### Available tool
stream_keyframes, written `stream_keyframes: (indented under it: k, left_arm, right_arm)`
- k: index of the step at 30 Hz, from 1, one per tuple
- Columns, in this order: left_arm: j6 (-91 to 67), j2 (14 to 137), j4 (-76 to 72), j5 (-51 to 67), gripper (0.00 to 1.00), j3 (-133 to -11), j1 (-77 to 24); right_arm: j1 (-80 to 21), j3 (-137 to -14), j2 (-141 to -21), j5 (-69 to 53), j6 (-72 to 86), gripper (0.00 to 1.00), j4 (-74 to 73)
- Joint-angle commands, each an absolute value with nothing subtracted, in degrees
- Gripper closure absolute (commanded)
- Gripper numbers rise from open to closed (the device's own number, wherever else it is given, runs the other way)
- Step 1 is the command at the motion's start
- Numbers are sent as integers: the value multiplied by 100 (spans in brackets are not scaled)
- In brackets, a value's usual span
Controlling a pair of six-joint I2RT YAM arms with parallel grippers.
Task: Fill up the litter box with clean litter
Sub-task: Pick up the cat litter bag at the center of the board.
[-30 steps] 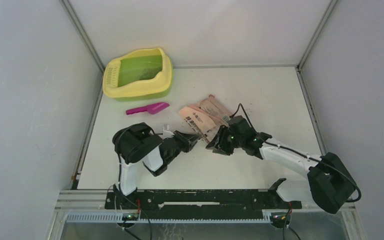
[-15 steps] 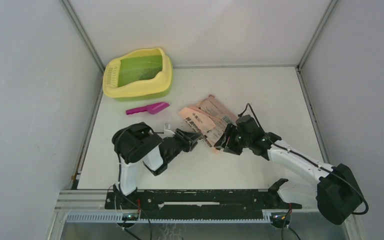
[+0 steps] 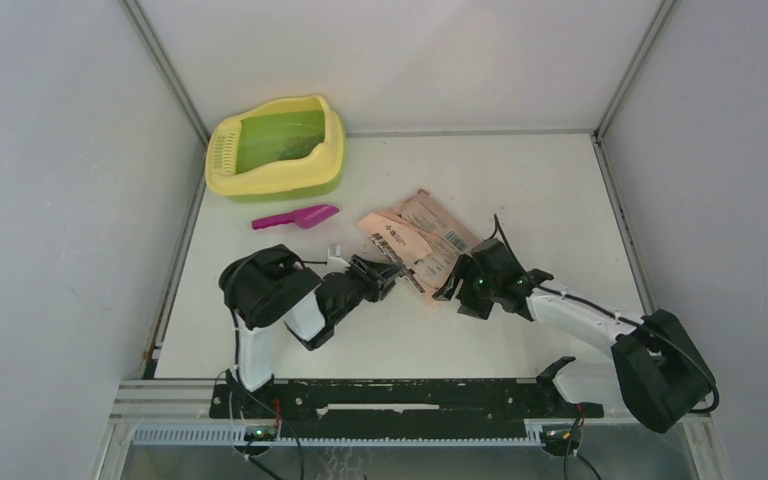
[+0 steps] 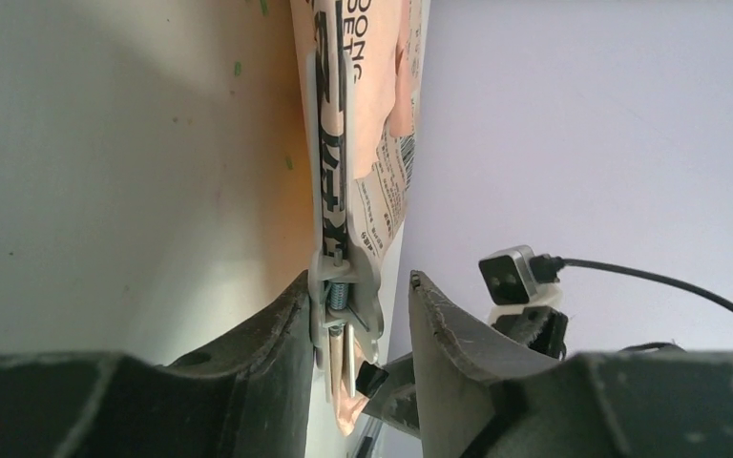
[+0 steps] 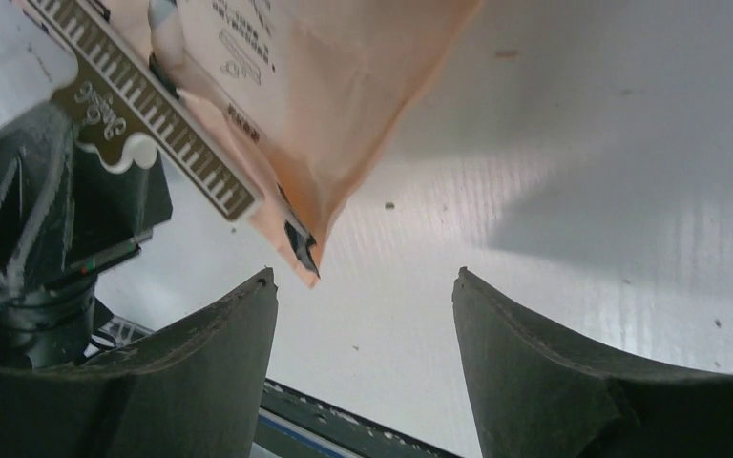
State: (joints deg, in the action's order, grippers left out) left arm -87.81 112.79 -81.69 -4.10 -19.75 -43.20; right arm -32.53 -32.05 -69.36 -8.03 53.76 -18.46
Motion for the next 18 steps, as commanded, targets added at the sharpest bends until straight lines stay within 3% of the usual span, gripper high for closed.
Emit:
stream_keyframes:
  k: [1, 14, 18]
  left_arm:
    - [-8516, 10942, -8386, -263, 58, -2184, -4282]
    - [-8229, 10742, -8385, 257, 60, -2194, -4142]
    - [-8224, 10747, -8386, 393, 60, -2231, -4110]
  right_arm:
    - [-3095, -3243, -7270, -829, 5819, 25, -958]
    - [-2326, -3275, -8876, -1890, 6202, 28, 1196]
    - [-2282, -3269, -9209, -2098, 6292, 42, 1565]
